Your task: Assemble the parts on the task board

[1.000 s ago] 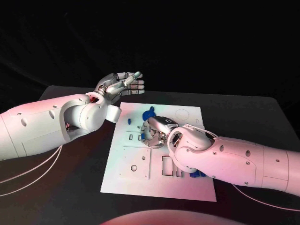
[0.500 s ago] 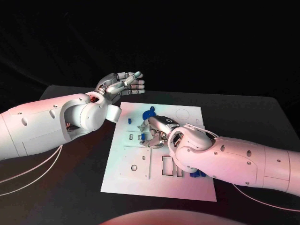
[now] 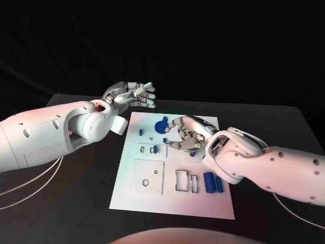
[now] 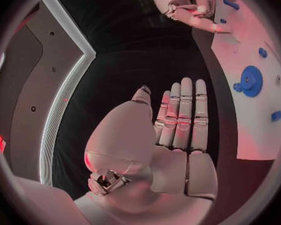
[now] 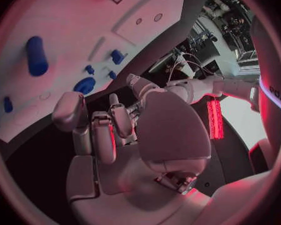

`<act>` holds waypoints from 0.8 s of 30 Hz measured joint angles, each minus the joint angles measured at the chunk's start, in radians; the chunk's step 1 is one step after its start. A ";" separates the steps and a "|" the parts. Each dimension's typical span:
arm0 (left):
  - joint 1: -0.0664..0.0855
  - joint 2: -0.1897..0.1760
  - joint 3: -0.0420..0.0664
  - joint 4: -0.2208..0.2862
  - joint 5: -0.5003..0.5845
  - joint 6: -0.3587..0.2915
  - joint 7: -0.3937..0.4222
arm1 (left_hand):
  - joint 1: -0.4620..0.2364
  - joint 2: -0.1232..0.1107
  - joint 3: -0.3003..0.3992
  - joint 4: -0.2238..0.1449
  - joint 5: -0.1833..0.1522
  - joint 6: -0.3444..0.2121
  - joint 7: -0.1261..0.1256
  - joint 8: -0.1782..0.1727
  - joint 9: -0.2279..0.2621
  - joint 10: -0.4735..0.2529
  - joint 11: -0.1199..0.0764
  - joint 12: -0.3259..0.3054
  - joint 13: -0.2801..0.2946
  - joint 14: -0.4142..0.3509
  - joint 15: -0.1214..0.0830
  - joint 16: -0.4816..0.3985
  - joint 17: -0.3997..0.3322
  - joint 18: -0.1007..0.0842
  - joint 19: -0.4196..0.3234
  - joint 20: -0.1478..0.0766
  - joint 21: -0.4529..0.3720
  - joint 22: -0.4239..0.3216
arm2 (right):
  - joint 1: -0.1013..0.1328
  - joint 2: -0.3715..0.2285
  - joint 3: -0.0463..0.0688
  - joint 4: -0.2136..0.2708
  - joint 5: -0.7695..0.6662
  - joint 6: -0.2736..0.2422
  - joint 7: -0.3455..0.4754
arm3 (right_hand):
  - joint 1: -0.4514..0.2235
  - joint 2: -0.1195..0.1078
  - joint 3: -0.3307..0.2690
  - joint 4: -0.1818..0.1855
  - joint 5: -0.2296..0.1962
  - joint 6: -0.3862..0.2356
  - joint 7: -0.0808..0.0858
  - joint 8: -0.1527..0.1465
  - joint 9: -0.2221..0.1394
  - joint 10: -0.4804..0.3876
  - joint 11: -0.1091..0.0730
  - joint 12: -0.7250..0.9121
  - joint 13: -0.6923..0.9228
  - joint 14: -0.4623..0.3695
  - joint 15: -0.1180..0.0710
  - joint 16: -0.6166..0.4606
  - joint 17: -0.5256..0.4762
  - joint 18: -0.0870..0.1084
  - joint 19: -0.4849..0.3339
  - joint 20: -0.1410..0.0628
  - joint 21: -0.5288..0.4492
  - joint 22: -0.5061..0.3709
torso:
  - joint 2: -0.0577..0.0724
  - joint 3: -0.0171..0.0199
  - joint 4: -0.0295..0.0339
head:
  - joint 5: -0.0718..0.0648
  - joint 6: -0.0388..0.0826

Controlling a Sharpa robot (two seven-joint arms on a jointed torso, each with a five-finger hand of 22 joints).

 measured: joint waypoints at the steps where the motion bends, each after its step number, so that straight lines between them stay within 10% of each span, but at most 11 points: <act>1: 0.000 -0.003 0.000 -0.001 -0.015 0.010 -0.012 | 0.000 0.000 -0.010 -0.001 -0.010 0.018 -0.009 -0.004 0.007 0.032 -0.014 0.008 0.008 0.055 -0.017 0.032 0.029 0.000 0.038 -0.018 0.022 0.011 | 0.011 -0.023 0.001 0.012 0.028 0.004 0.017 | 0.000 0.000 0.001 0.001 0.000 0.002 0.001 0.002 0.000 -0.002 -0.002 0.000 -0.002 0.000 0.000 0.000 0.000 0.000 0.000 0.000 -0.002 -0.002 | -0.002 0.0003 -0.0012 | 0.001 -0.001; 3: 0.000 -0.011 0.000 -0.001 -0.052 0.033 -0.047 | -0.013 -0.004 -0.039 -0.002 -0.031 0.045 -0.032 0.003 0.031 0.092 -0.045 0.045 0.038 0.187 -0.054 0.149 0.121 0.000 0.133 -0.055 0.091 0.045 | 0.034 -0.075 0.003 0.034 0.088 0.013 0.051 | 0.000 0.000 0.001 0.001 0.001 0.002 0.001 0.003 0.000 -0.003 -0.003 0.000 -0.003 0.000 0.000 0.000 0.000 0.000 0.000 0.000 -0.002 -0.002 | -0.005 0.0009 -0.0034 | 0.003 -0.004; 6: 0.002 -0.023 0.000 0.006 -0.112 0.067 -0.114 | -0.076 0.023 -0.108 -0.002 -0.034 0.002 -0.052 0.108 0.132 0.078 -0.074 0.196 0.152 0.352 -0.084 0.639 0.703 0.000 0.226 -0.102 0.299 0.179 | 0.058 -0.134 0.004 0.054 0.160 0.026 0.084 | 0.000 0.000 0.001 0.001 0.006 0.002 0.001 0.003 0.001 -0.007 0.000 0.000 -0.003 0.000 0.000 0.000 0.000 0.000 0.000 0.000 -0.006 -0.003 | -0.009 0.0026 -0.0060 | 0.006 -0.006; 8: 0.008 -0.030 -0.001 0.012 -0.157 0.093 -0.166 | -0.107 0.055 -0.173 0.001 -0.035 -0.048 -0.069 0.218 0.229 0.018 -0.091 0.424 0.318 0.385 -0.101 0.877 0.955 -0.025 0.275 -0.116 0.579 0.492 | 0.069 -0.160 0.004 0.061 0.194 0.035 0.097 | 0.000 0.000 0.001 0.001 0.006 0.002 0.001 0.003 0.001 -0.007 0.000 -0.004 -0.005 0.000 0.000 0.000 0.000 0.000 -0.001 -0.001 -0.006 -0.003 | -0.013 0.0044 -0.0080 | 0.008 -0.009; 11: 0.030 -0.032 -0.003 0.025 -0.257 0.139 -0.264 | -0.150 0.098 -0.261 -0.001 -0.078 -0.063 -0.086 0.337 0.327 0.013 -0.109 0.690 0.535 0.393 -0.116 0.987 1.002 -0.063 0.330 -0.125 0.801 0.784 | 0.083 -0.202 0.004 0.066 0.236 0.049 0.111 | 0.000 0.000 0.004 0.004 0.010 0.002 0.001 0.007 0.001 -0.018 0.000 -0.012 -0.015 0.000 0.000 0.000 0.000 0.000 -0.017 -0.002 -0.029 -0.020 | -0.017 0.0072 -0.0089 | 0.007 -0.014; 12: 0.038 -0.032 -0.003 0.032 -0.295 0.154 -0.295 | -0.157 0.117 -0.300 0.001 -0.085 -0.058 -0.099 0.383 0.365 0.072 -0.117 0.826 0.694 0.393 -0.128 1.003 1.005 -0.072 0.363 -0.132 0.873 0.892 | 0.085 -0.216 0.004 0.067 0.246 0.053 0.114 | 0.000 0.000 0.005 0.005 0.010 0.002 0.001 0.007 0.001 -0.021 0.000 -0.013 -0.018 0.000 0.000 0.000 0.000 0.000 -0.022 0.000 -0.037 -0.026 | -0.017 0.0083 -0.0085 | 0.005 -0.015; 15: 0.056 -0.028 -0.003 0.058 -0.438 0.203 -0.402 | -0.158 0.164 -0.331 0.002 -0.085 -0.043 -0.118 0.456 0.429 0.168 -0.136 1.003 0.924 0.391 -0.140 1.006 1.006 -0.099 0.428 -0.147 0.979 1.063 | 0.091 -0.251 0.004 0.063 0.271 0.066 0.118 | 0.000 0.000 0.005 0.005 0.010 0.002 0.001 0.007 0.001 -0.021 0.000 -0.013 -0.018 0.000 0.000 0.000 0.000 0.000 -0.021 0.000 -0.038 -0.029 | -0.019 0.0118 -0.0061 | 0.005 -0.019; 19: 0.070 -0.016 -0.010 0.069 -0.607 0.257 -0.535 | -0.164 0.180 -0.331 0.002 -0.080 -0.029 -0.138 0.509 0.484 0.227 -0.147 1.081 1.044 0.393 -0.153 1.006 1.006 -0.133 0.500 -0.159 1.064 1.162 | 0.097 -0.277 0.003 0.054 0.291 0.078 0.119 | 0.000 0.000 0.005 0.005 0.010 0.002 0.001 0.007 0.001 -0.021 0.000 -0.013 -0.016 0.000 0.000 0.000 0.000 0.000 -0.021 0.000 -0.038 -0.026 | -0.021 0.0158 -0.0039 | 0.010 -0.022; 24: 0.083 0.015 -0.025 0.064 -0.732 0.305 -0.673 | -0.169 0.186 -0.331 0.002 -0.078 -0.030 -0.141 0.528 0.514 0.244 -0.145 1.082 1.060 0.389 -0.156 1.006 1.006 -0.133 0.510 -0.162 1.090 1.168 | 0.103 -0.288 0.003 0.039 0.307 0.088 0.119 | 0.007 -0.007 0.005 0.005 0.016 0.002 0.001 0.014 0.002 -0.021 0.000 -0.013 -0.009 0.000 0.000 0.000 0.000 0.000 -0.021 0.000 -0.038 -0.025 | -0.022 0.0183 -0.0029 | 0.013 -0.026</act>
